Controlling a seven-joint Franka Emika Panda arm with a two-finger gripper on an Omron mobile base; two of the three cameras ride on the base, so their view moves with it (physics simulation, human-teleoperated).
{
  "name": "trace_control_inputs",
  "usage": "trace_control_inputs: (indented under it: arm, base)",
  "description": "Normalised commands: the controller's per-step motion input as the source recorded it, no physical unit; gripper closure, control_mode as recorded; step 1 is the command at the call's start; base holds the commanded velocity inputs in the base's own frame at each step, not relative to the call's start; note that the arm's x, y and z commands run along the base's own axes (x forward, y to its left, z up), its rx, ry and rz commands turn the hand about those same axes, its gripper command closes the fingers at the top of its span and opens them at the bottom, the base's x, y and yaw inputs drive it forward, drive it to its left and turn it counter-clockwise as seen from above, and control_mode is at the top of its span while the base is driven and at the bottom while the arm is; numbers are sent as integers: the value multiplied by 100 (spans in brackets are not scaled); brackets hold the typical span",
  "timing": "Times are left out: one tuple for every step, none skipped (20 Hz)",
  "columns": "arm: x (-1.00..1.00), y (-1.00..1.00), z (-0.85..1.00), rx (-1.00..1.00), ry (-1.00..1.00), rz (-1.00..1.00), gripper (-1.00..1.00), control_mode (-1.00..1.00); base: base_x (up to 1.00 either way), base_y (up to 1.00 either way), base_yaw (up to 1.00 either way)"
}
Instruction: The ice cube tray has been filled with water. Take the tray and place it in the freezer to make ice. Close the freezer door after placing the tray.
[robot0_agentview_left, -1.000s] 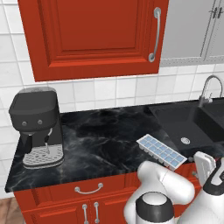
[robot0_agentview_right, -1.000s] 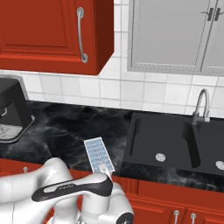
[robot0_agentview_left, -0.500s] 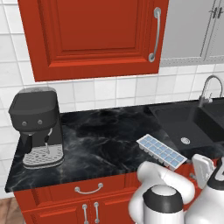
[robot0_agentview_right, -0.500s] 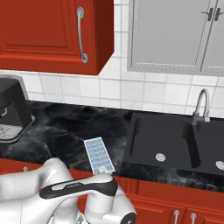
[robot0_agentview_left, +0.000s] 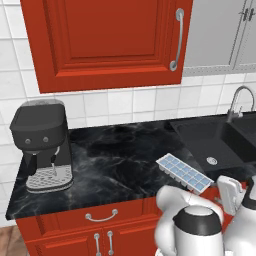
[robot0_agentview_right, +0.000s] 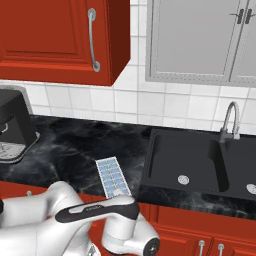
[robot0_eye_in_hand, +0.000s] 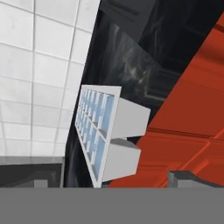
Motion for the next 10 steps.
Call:
trace_control_inputs:
  arm:
    - [14,0,-9,0,0,3,-100,-100]
    - [16,4,-9,0,0,2,-100,-100]
    - [17,6,-9,0,0,1,-100,-100]
    - [17,8,-10,0,0,0,-100,-100]
    - [17,9,-10,0,0,0,-100,-100]
    - [16,11,-11,0,0,0,-100,-100]
    - [16,11,-10,0,0,0,-100,-100]
    - [14,11,-10,0,0,0,-100,-100]
    - [15,9,-9,0,0,0,-100,-100]
    - [14,9,-9,0,0,0,-100,-100]
  base:
    - [0,0,0]
    - [0,0,0]
    - [0,0,0]
    - [0,0,0]
    - [0,0,0]
    - [0,0,0]
    - [0,0,0]
    - [0,0,0]
    - [0,0,0]
    - [0,0,0]
